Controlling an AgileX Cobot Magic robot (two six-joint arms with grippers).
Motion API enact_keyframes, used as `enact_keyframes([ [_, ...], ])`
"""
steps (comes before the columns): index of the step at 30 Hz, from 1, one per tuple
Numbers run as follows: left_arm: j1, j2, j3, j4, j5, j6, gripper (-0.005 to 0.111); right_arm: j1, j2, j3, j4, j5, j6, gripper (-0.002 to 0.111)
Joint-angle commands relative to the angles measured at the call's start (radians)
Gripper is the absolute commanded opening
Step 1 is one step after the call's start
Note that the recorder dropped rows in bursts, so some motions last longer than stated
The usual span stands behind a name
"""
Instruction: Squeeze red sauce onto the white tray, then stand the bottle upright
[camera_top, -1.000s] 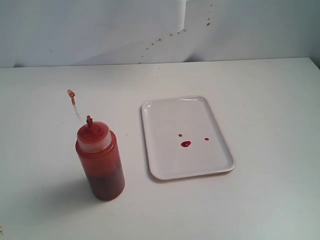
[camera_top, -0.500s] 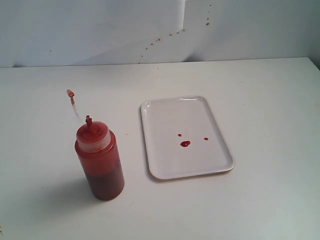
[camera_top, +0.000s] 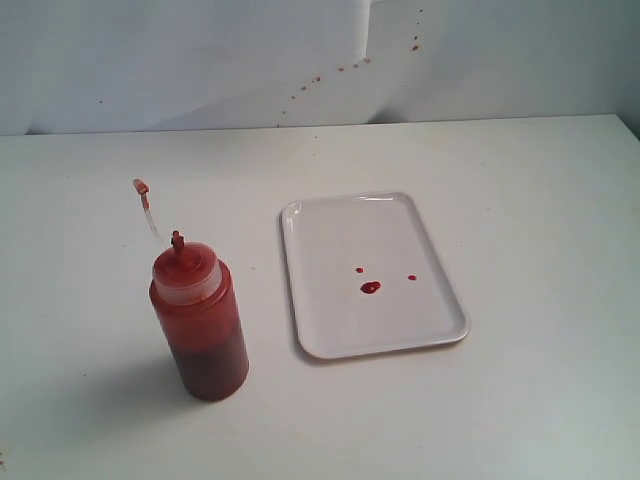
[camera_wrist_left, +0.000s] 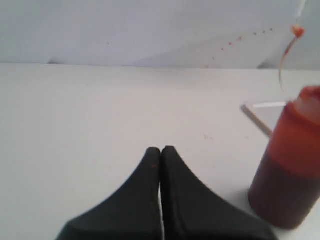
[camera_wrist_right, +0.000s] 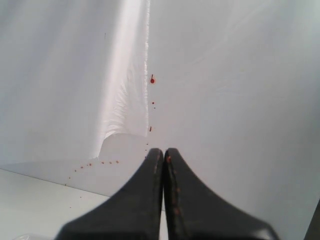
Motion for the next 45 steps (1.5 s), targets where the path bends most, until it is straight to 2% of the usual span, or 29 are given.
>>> enact_keyframes([
  [1, 0.002, -0.004, 0.021, -0.185, -0.024, 0.254, 0.000, 0.000, -0.004, 0.003, 0.000, 0.003, 0.001, 0.000],
  [12, 0.013, -0.004, 0.021, -0.177, -0.006, 0.260, 0.000, 0.000, -0.004, 0.003, 0.000, 0.003, 0.002, 0.000],
  [13, 0.034, -0.004, 0.021, -0.177, -0.006, 0.260, 0.000, 0.000, -0.004, 0.003, 0.000, 0.003, 0.002, 0.000],
  [16, 0.159, -0.004, 0.021, -0.191, -0.006, 0.256, 0.000, -0.005, -0.004, 0.003, 0.000, 0.000, 0.002, 0.000],
  [19, 0.253, -0.004, 0.021, -0.206, -0.006, 0.256, 0.000, -0.009, -0.004, 0.003, 0.000, 0.001, 0.002, 0.000],
  [21, 0.276, -0.004, 0.021, -0.211, -0.006, 0.254, 0.000, -0.009, -0.004, 0.003, 0.000, 0.001, 0.002, 0.000],
  [45, 0.280, -0.004, 0.021, -0.211, -0.016, 0.259, 0.000, -0.009, -0.004, 0.003, 0.000, 0.001, 0.001, 0.000],
])
